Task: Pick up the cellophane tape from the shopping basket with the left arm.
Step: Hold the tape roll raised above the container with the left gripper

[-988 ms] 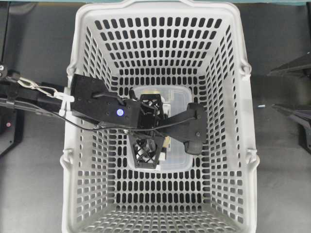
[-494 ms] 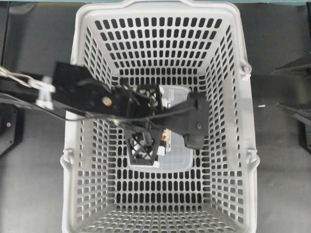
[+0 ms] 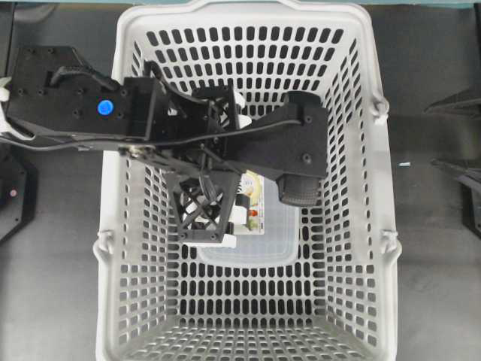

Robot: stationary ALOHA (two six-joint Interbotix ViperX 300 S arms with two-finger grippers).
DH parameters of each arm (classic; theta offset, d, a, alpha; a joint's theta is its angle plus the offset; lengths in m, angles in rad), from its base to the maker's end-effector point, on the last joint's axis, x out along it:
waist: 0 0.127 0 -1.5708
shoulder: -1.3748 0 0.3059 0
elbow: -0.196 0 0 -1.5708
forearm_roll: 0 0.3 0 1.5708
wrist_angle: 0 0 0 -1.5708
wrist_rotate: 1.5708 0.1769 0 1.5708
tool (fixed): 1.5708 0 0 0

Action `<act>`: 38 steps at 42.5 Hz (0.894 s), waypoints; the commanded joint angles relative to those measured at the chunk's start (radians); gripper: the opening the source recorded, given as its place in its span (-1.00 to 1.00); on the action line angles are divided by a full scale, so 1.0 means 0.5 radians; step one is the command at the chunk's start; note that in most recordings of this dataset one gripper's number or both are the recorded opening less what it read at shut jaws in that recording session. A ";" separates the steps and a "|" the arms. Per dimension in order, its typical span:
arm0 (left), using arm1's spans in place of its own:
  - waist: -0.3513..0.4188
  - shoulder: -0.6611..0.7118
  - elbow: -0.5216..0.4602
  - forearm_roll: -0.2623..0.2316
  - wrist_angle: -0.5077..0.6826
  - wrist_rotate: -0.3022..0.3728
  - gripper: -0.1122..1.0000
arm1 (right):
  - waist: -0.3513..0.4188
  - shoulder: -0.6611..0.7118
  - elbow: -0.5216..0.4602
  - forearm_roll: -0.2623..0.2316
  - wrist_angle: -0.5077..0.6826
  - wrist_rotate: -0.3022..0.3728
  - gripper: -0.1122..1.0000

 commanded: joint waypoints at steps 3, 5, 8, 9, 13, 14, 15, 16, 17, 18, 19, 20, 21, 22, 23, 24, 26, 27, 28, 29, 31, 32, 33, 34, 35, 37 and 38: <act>-0.006 -0.046 -0.055 0.003 0.000 -0.009 0.11 | 0.009 0.015 -0.021 0.003 -0.006 0.021 0.58; -0.006 -0.046 -0.055 0.003 -0.003 -0.006 0.11 | 0.009 0.012 -0.021 0.003 -0.003 0.028 0.58; -0.003 -0.046 -0.055 0.003 0.000 0.003 0.11 | 0.009 0.015 -0.021 0.006 0.000 0.034 0.58; -0.003 -0.046 -0.055 0.003 0.000 0.006 0.11 | 0.009 0.015 -0.021 0.003 0.000 0.034 0.58; -0.003 -0.046 -0.055 0.003 -0.003 0.003 0.11 | 0.009 0.012 -0.021 0.006 0.000 0.037 0.58; -0.003 -0.046 -0.055 0.003 -0.003 0.003 0.11 | 0.009 0.012 -0.021 0.003 0.000 0.037 0.58; 0.000 -0.043 -0.058 0.006 -0.003 0.003 0.11 | 0.009 0.012 -0.021 0.006 0.000 0.037 0.58; -0.003 -0.043 -0.058 0.003 0.000 0.003 0.11 | 0.009 0.012 -0.021 0.006 0.000 0.037 0.58; -0.003 -0.043 -0.055 0.003 -0.003 0.000 0.11 | 0.009 0.012 -0.021 0.003 0.000 0.037 0.58; -0.003 -0.043 -0.058 0.003 -0.003 0.003 0.11 | 0.006 0.012 -0.021 0.003 0.000 0.037 0.58; 0.000 -0.043 -0.058 0.003 0.000 0.003 0.11 | 0.009 0.012 -0.021 0.006 0.000 0.037 0.58; 0.000 -0.043 -0.058 0.003 -0.003 0.003 0.11 | 0.009 0.015 -0.021 0.003 0.000 0.037 0.58; 0.000 -0.043 -0.058 0.003 0.000 0.003 0.11 | 0.009 0.015 -0.021 0.006 0.000 0.037 0.58; 0.000 -0.043 -0.058 0.003 -0.003 0.003 0.11 | 0.009 0.012 -0.021 0.006 0.000 0.037 0.58; 0.000 -0.046 -0.058 0.003 0.000 0.003 0.11 | 0.009 0.012 -0.021 0.003 0.000 0.037 0.58; 0.000 -0.046 -0.058 0.003 0.000 0.003 0.11 | 0.009 0.012 -0.021 0.003 0.000 0.037 0.58; 0.000 -0.043 -0.058 0.003 0.000 0.003 0.11 | 0.009 0.012 -0.021 0.006 0.000 0.037 0.58; 0.000 -0.043 -0.058 0.006 -0.003 0.003 0.11 | 0.009 0.012 -0.021 0.006 0.000 0.037 0.58; 0.000 -0.046 -0.058 0.006 -0.003 0.003 0.11 | 0.009 0.015 -0.021 0.006 0.000 0.037 0.58; 0.000 -0.043 -0.058 0.003 -0.003 0.003 0.11 | 0.009 0.015 -0.021 0.003 0.000 0.037 0.58; 0.003 -0.043 -0.058 0.006 0.000 0.000 0.11 | 0.009 0.012 -0.021 0.006 0.000 0.037 0.58; 0.000 -0.043 -0.058 0.003 0.000 -0.003 0.11 | 0.009 0.015 -0.021 0.003 0.000 0.037 0.58; 0.000 -0.043 -0.058 0.003 -0.003 -0.009 0.11 | 0.009 0.012 -0.021 0.003 0.000 0.037 0.58; 0.000 -0.043 -0.058 0.006 -0.003 -0.009 0.11 | 0.009 0.012 -0.021 0.003 0.000 0.037 0.58; 0.000 -0.046 -0.058 0.003 0.000 -0.009 0.11 | 0.009 0.012 -0.021 0.003 0.000 0.037 0.58; 0.000 -0.043 -0.058 0.003 0.000 -0.009 0.11 | 0.009 0.015 -0.021 0.006 0.000 0.037 0.58; 0.000 -0.043 -0.058 0.003 0.000 -0.009 0.11 | 0.009 0.012 -0.021 0.003 0.000 0.037 0.58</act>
